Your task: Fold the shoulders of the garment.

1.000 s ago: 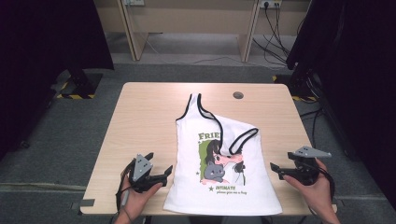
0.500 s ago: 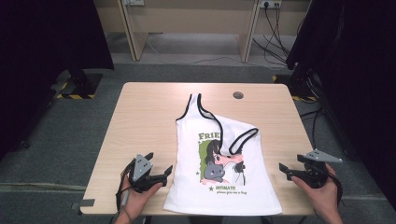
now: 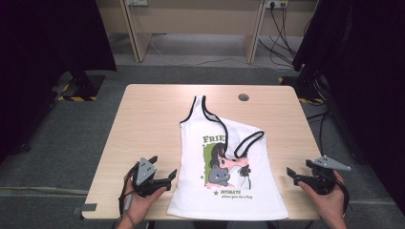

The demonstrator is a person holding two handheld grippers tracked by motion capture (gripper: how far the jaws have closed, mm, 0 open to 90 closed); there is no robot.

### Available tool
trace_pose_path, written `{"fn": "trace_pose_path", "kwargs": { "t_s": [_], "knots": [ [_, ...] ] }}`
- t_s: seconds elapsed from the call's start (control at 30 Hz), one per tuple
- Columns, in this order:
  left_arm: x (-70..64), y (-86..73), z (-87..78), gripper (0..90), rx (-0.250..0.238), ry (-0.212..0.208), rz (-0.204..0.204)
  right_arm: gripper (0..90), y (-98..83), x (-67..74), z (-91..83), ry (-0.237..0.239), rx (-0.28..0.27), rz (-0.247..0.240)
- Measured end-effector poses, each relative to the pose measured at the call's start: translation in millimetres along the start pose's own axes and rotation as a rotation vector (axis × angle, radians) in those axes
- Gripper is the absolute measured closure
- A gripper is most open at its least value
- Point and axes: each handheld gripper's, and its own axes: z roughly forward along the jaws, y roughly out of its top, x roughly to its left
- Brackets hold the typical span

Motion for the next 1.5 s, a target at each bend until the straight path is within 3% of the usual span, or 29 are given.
{"fn": "trace_pose_path", "kwargs": {
  "t_s": [0.17, 0.23, 0.4, 0.47, 0.53, 0.67, 0.9, 1.0, 1.17, 1.27, 1.43, 1.5],
  "knots": [
    [0.2, 0.1, 0.1, 13.6, -0.005, -0.003, -0.003, 12.2, 0.0, 0.2, -0.2, -0.005, -0.004, -0.005],
    [1.2, 0.8, 0.5, 13.6, -0.01, -0.017, -0.024, 12.2, -0.1, 0.3, -0.2, -0.005, -0.003, -0.005],
    [5.3, 23.5, 9.7, 14.4, -0.038, -0.056, -0.039, 12.1, 0.1, -0.3, 0.3, -0.005, 0.003, -0.005],
    [8.7, 37.7, 23.4, 14.9, -0.025, -0.084, -0.024, 12.2, 0.1, 0.1, 0.5, -0.002, 0.006, -0.011],
    [15.0, 52.7, 44.6, 18.7, -0.011, -0.067, 0.02, 12.1, 0.2, 0.3, 0.6, 0.002, 0.007, -0.016],
    [32.0, 84.6, 96.9, 25.1, 0.031, -0.072, 0.025, 12.2, 0.1, 1.1, 0.8, 0.003, 0.013, -0.02],
    [61.1, 125.1, 170.6, 29.9, 0.11, -0.056, -0.025, 12.2, 0.6, 2.0, 1.9, 0.009, 0.024, -0.031],
    [71.9, 130.4, 196.1, 32.3, 0.184, -0.01, -0.041, 12.4, 0.9, 3.0, 2.8, 0.007, 0.034, -0.042],
    [84.4, 130.7, 222.6, 34.6, 0.221, 0.018, -0.101, 12.5, 0.8, 3.5, 2.6, 0.014, 0.031, -0.052],
    [88.7, 132.7, 233.3, 35.0, 0.24, 0.018, -0.098, 12.8, 0.3, 3.8, 1.7, 0.017, 0.029, -0.051],
    [96.2, 137.8, 244.7, 34.9, 0.271, 0.029, -0.144, 12.9, 0.1, 4.1, 1.5, 0.017, 0.028, -0.05],
    [97.0, 139.7, 248.4, 35.0, 0.289, 0.036, -0.133, 12.9, -0.3, 4.0, 1.1, 0.017, 0.028, -0.049]
  ]
}}
